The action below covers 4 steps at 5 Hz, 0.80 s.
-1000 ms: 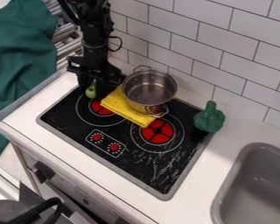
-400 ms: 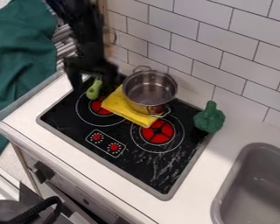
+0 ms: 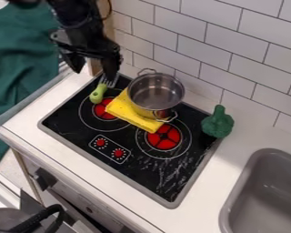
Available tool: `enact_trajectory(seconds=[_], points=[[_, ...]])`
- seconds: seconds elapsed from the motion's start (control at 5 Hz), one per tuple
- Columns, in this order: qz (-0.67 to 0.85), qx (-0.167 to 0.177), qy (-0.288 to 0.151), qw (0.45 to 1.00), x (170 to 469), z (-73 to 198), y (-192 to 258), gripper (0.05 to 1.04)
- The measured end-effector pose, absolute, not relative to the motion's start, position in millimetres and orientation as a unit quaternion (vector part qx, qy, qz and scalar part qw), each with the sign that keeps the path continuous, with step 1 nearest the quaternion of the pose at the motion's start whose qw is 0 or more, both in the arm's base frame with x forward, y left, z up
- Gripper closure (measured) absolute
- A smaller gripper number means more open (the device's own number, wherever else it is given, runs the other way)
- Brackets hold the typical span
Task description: Move the green fork to left of the silver pot
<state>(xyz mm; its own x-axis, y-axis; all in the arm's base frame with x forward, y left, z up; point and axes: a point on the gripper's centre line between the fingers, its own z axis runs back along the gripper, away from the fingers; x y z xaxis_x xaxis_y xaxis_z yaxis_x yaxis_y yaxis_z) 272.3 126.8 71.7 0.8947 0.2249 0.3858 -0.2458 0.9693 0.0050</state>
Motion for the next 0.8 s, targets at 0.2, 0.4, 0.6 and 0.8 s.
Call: enact_trajectory(seconds=[0.2,0.4,0.6,0.8], points=[[0.081,0.036,-0.173,0.981,273.0,73.5,105.7,0.083],[0.092,0.069,-0.101,0.988,264.0,71.0,82.2,0.083],[0.115,0.089,-0.054,0.988,258.3,64.8,71.6,0.083],[0.123,0.076,-0.05,0.988,256.2,61.5,64.3,0.083]])
